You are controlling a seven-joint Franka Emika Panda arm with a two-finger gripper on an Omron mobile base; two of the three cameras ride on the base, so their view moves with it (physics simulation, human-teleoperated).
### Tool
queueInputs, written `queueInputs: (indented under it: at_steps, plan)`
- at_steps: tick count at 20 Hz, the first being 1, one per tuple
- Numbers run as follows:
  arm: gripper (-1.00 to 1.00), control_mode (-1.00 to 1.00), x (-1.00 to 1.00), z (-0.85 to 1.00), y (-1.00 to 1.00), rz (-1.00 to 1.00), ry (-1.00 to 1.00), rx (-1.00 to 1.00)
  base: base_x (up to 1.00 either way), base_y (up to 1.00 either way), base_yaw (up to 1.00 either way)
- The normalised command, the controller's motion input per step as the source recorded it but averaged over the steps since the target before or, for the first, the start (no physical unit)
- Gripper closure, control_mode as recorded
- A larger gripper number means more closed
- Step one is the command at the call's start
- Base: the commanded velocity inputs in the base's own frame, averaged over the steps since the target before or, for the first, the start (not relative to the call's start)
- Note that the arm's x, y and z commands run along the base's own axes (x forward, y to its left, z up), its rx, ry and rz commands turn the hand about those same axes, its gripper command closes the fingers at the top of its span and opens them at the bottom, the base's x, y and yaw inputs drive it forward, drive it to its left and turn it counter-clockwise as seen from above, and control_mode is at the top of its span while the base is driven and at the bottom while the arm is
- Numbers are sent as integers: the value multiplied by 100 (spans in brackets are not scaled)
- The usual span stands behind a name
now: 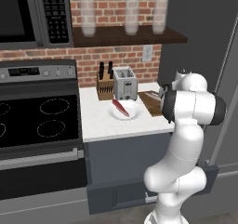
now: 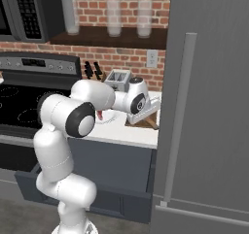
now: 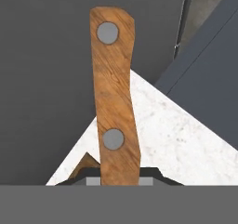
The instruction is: Pick up the knife from the drawer and place it on the cutting board. Then place the meat from the plate to the cutting board.
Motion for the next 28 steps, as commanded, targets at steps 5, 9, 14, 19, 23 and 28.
queueInputs:
  at_steps: [5, 9, 14, 19, 23, 28]
  plan:
    - [100, -100, 1, -2, 91, -30, -2, 1, 0, 0, 0]
    - [100, -100, 0, 0, 53, -35, -1, 9, 0, 0, 0]
    - [100, -100, -13, -2, 65, -33, -1, 7, 0, 0, 0]
    - [100, -100, 41, 0, 67, -27, -1, 0, 0, 0, 0]
    - [100, -100, 61, -4, 62, -23, 0, 0, 0, 0, 0]
    - [100, -100, 61, -36, 29, -16, -1, -2, 0, 0, 0]
